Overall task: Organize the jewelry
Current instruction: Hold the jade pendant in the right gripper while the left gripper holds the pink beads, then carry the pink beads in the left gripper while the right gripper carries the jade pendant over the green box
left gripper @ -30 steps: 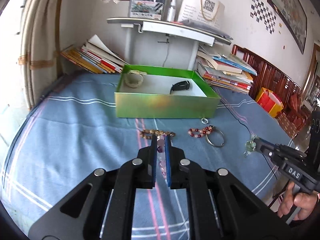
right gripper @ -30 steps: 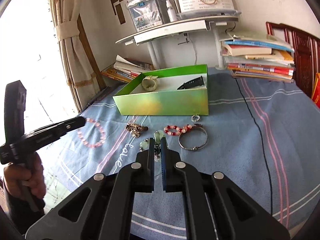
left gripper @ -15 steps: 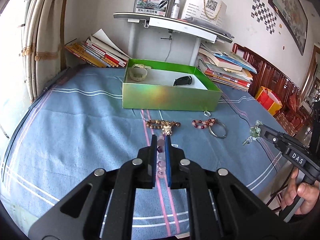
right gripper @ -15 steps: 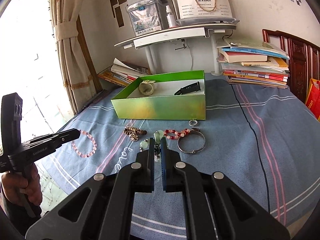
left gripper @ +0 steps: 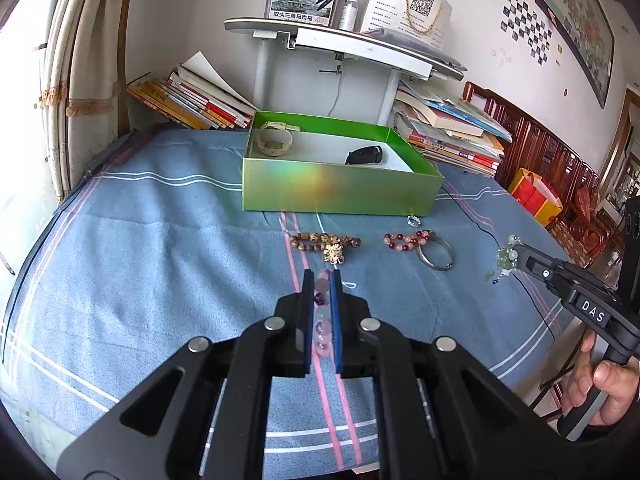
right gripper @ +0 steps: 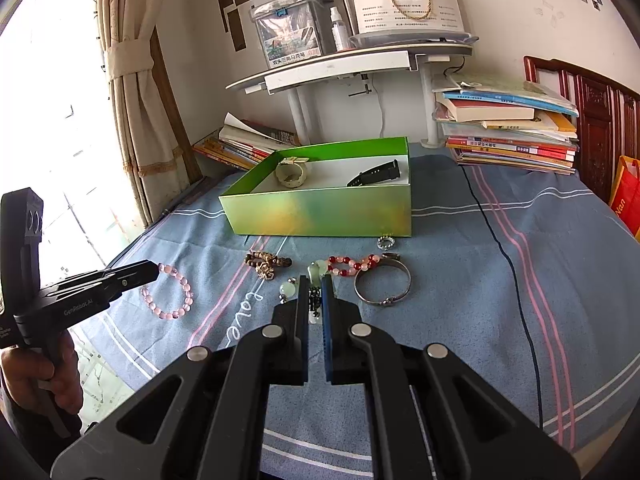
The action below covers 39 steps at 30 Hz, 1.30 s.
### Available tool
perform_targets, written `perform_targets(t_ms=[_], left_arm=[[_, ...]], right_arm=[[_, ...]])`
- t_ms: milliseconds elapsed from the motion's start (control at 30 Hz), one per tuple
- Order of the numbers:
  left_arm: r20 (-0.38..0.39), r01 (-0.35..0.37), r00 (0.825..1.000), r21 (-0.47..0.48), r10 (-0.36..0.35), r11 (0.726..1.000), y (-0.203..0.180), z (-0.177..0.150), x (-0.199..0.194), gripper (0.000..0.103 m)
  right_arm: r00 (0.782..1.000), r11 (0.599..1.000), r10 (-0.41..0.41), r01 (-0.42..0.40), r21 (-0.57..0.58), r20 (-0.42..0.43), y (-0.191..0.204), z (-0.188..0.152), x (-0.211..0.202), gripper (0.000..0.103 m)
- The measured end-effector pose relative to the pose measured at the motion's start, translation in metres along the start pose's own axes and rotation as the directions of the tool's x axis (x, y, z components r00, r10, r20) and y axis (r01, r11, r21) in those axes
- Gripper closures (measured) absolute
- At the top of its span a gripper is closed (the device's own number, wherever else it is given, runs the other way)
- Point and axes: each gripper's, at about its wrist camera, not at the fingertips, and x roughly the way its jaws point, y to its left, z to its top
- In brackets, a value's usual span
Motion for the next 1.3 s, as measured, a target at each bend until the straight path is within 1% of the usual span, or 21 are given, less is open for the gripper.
perform_targets(t_ms=[600,867,1000,1033,1133,1200,1300], left_arm=[[-0.016,-0.004,1.000,0.006,0.004,1.000,0.000,0.000,0.006,0.095],[-0.012,-0.004,1.000,0.017,0.004,1.000,-0.003,0.013,0.013,0.095],[0.002,-0.002,1.000,0.023,0.002,1.000,-0.004,0.035,0.022,0.095],[0.007,-0.002,1.000,0.026,0.002,1.000,-0.005,0.040,0.023,0.095],[0.036,-0.010,0.999,0.044,0.008,0.999,-0.008,0.068,0.030,0.095],[0.052,-0.017,0.999,0.057,0.014,0.998,-0.008,0.092,0.038,0.095],[0.069,-0.044,0.997,0.060,0.040,0.997,-0.002,0.128,0.063,0.095]], right_arm=[[1.000,1.000,0.008,-0.008,0.003,-0.011,-0.003,-0.001,0.004,0.097],[1.000,1.000,0.015,-0.015,-0.005,-0.002,-0.006,0.010,0.009,0.097],[1.000,1.000,0.023,-0.023,-0.018,0.012,-0.009,0.028,0.017,0.097],[0.999,0.999,0.031,-0.031,-0.019,0.019,-0.011,0.037,0.021,0.097],[0.998,0.999,0.045,-0.045,-0.017,0.036,-0.017,0.060,0.033,0.097],[0.998,0.999,0.053,-0.052,-0.013,0.039,-0.021,0.076,0.044,0.097],[0.998,0.999,0.045,-0.044,-0.010,0.054,-0.029,0.104,0.066,0.097]])
